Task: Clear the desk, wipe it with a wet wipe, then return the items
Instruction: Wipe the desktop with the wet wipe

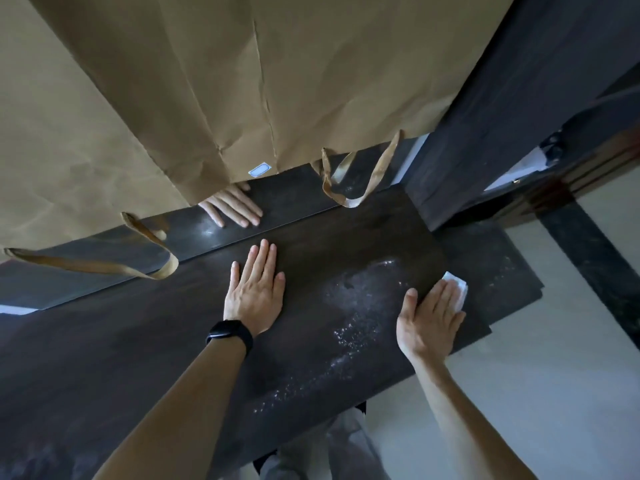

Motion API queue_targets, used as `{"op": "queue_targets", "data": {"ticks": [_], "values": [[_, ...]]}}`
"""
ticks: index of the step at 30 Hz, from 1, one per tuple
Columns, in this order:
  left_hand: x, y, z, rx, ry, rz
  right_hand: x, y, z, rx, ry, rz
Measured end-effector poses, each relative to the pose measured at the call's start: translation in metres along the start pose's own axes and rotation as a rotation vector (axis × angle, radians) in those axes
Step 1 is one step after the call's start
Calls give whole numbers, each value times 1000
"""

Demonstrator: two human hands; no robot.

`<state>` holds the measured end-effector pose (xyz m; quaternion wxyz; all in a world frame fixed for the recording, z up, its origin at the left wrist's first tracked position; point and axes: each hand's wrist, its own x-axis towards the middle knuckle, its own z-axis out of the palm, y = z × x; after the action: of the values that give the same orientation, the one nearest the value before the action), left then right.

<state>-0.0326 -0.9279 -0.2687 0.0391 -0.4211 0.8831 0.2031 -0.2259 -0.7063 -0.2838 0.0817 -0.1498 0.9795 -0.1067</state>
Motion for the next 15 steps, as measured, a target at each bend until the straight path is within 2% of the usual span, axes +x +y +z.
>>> {"op": "queue_targets", "data": {"ticks": [3, 6, 12, 15], "values": [[-35, -43, -9, 18, 1, 82, -34, 3, 9, 2, 20, 5], [-88, -92, -10, 19, 33, 36, -92, 5, 12, -12, 42, -15], [-173, -147, -9, -26, -1, -124, -218, -44, 28, -70, -172, -327], [-202, -164, -8, -25, 17, -154, -279, -68, 34, -117, -269, -589]]}}
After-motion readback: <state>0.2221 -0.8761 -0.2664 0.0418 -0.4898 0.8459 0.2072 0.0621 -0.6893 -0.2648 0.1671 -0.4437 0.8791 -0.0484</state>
